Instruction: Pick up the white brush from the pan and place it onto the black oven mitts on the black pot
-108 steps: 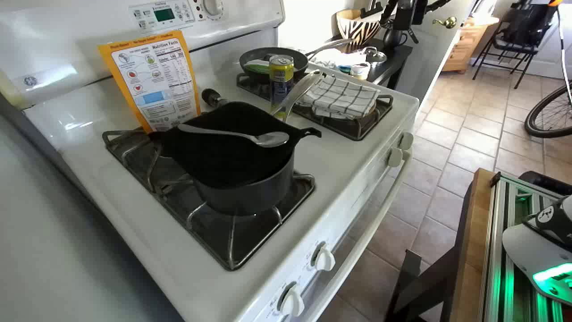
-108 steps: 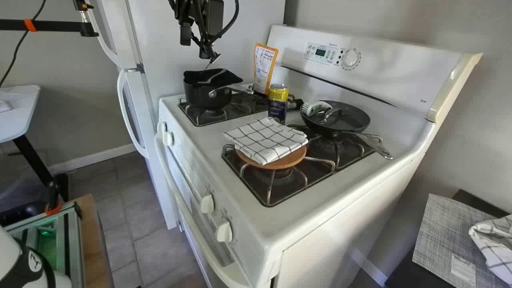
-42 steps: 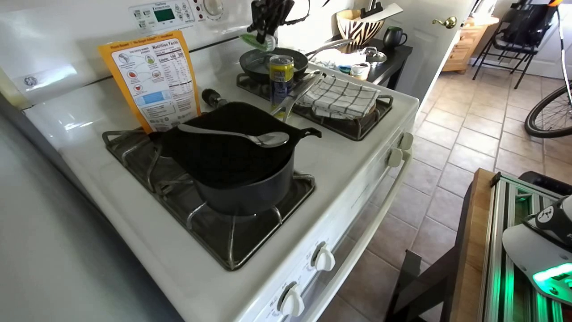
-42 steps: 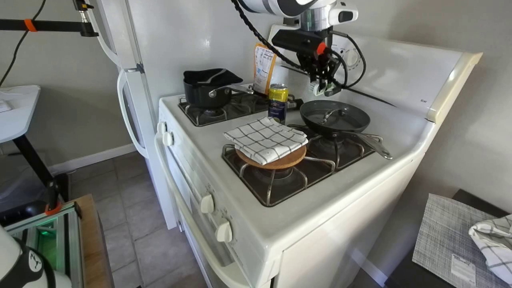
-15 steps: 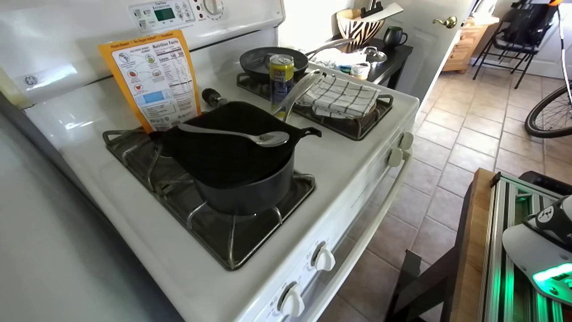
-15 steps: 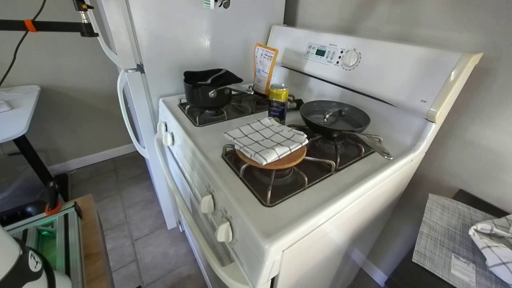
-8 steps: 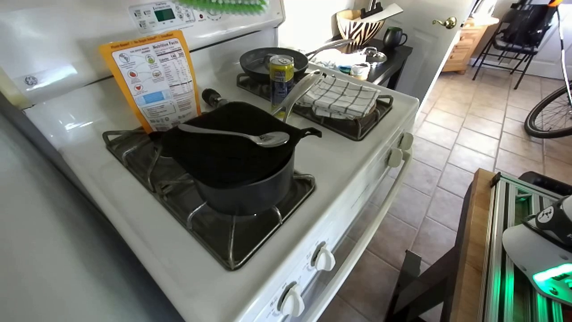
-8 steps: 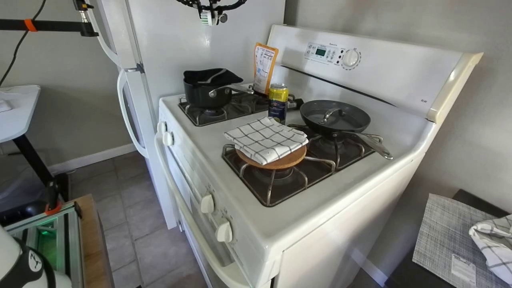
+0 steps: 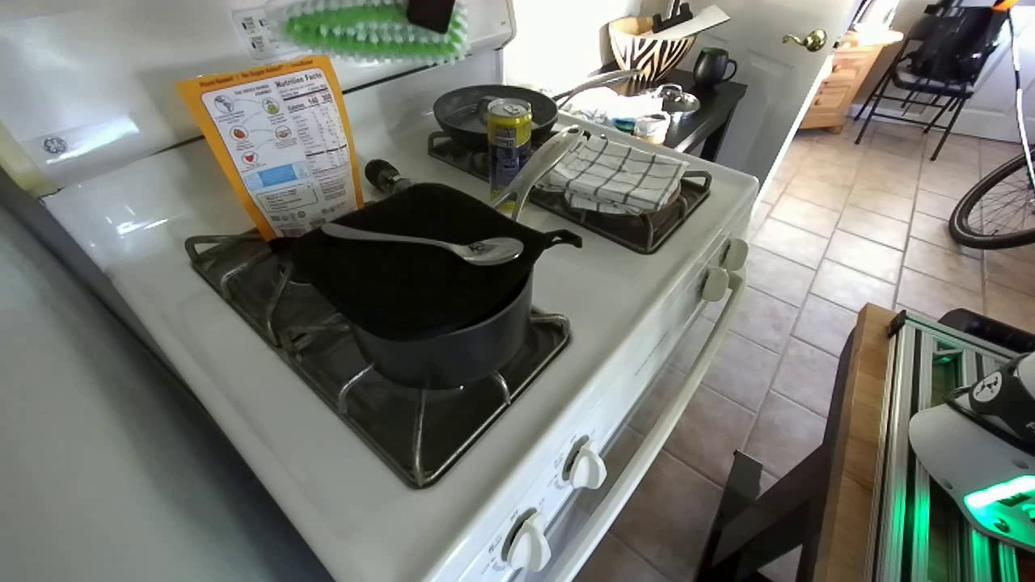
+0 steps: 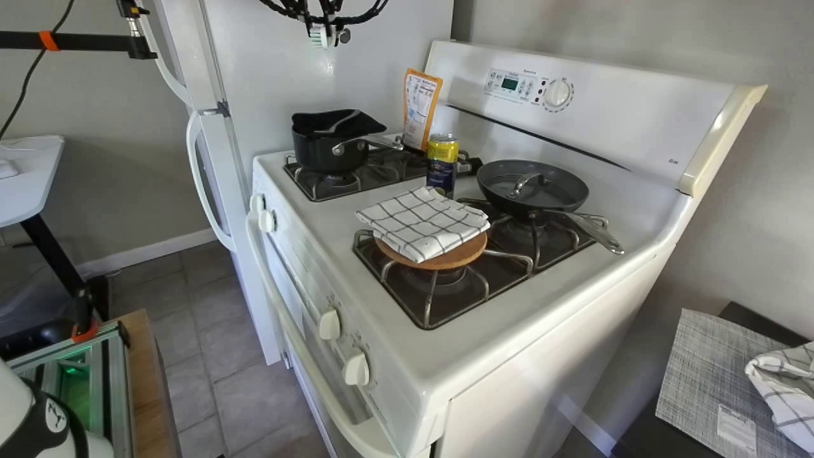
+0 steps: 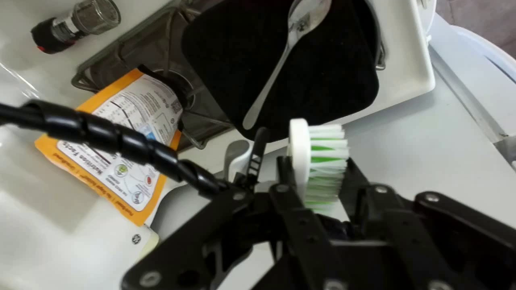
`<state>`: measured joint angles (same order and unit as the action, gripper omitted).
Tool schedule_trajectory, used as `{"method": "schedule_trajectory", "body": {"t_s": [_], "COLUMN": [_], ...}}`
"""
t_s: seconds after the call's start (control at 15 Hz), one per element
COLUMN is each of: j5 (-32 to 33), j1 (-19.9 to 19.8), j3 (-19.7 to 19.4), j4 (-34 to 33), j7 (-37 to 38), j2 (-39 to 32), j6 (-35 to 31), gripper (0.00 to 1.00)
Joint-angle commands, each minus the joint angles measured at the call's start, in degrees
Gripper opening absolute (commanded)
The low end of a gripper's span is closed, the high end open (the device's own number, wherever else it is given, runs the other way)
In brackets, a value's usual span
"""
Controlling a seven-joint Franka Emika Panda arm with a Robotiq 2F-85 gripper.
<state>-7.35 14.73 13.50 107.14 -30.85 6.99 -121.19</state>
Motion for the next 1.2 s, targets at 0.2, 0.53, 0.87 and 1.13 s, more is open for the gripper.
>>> {"method": "schedule_trajectory", "body": {"t_s": [0.2, 0.53, 0.87, 1.13], "j5": [2.96, 9.98, 12.91, 12.59], "j1": [2.99, 2.87, 3.41, 3.67], "j3": [2.74, 3.62, 4.17, 4.6], "j4": [7.38, 7.31, 5.9, 5.93], "j7": [2.66, 5.83, 5.52, 6.1], "j2": [0.19, -2.68, -6.49, -8.27], "j6": [-4.88, -4.76, -4.76, -5.76], "gripper": [0.08, 0.08, 0.08, 0.08]}}
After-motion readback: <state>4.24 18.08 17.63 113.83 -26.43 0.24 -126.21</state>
